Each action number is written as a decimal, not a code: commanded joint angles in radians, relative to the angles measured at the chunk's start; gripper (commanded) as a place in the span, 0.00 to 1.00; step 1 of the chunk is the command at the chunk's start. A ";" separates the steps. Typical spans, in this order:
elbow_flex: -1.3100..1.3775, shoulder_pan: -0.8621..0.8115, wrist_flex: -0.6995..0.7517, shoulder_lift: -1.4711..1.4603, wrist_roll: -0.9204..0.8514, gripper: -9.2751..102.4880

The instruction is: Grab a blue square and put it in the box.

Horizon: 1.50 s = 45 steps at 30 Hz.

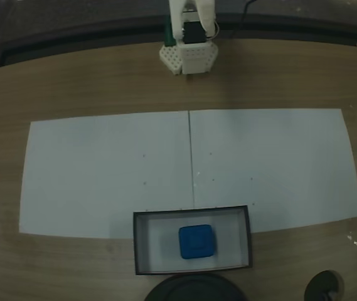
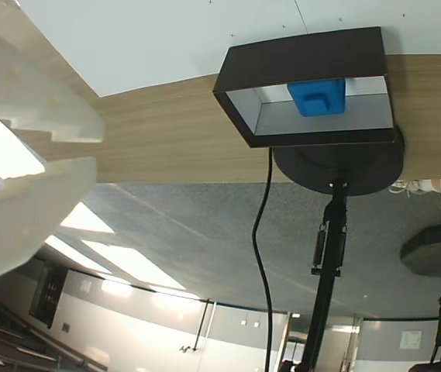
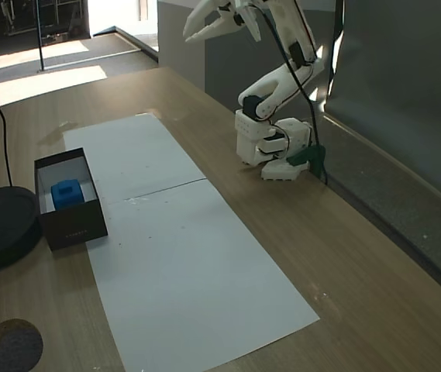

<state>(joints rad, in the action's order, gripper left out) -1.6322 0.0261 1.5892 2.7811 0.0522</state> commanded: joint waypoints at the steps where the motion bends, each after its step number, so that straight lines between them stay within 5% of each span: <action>1: -0.238 0.005 -0.094 0.196 -0.003 0.08; 17: -0.850 0.005 -0.377 0.689 -0.064 0.08; 33: -1.407 -0.104 -0.615 0.698 -0.066 0.08; 39: -1.437 -0.103 -0.549 0.698 -0.064 0.08; 45: -1.367 0.009 -0.288 0.696 -0.058 0.08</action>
<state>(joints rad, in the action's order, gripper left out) -3.0649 0.0092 1.2609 3.4530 -0.0092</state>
